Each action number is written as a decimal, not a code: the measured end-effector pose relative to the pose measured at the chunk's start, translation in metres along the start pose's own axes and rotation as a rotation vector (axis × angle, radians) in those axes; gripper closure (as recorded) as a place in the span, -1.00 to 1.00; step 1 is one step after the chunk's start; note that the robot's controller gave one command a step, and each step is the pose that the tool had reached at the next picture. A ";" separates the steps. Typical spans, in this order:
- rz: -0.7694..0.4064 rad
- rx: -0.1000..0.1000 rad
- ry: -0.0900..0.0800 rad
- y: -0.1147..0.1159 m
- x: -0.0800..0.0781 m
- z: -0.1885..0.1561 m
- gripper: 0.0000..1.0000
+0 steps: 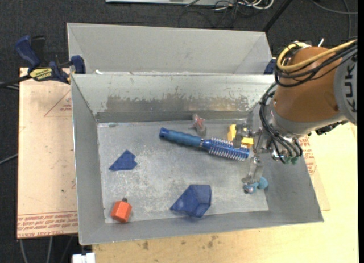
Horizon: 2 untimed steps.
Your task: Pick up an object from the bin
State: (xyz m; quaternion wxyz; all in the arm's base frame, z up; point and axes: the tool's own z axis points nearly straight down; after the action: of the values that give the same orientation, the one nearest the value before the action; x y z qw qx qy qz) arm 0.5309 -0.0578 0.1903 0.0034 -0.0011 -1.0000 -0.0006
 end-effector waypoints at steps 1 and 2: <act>-0.015 0.000 -0.010 0.020 -0.078 0.124 -1.00; -0.016 -0.001 -0.012 0.020 -0.079 0.123 -1.00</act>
Offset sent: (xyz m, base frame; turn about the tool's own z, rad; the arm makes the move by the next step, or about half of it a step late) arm 0.0758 0.0185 -0.1203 -0.0127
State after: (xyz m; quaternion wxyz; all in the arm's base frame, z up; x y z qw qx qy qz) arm 0.6087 -0.0375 0.0666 -0.0023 0.0068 -1.0000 -0.0011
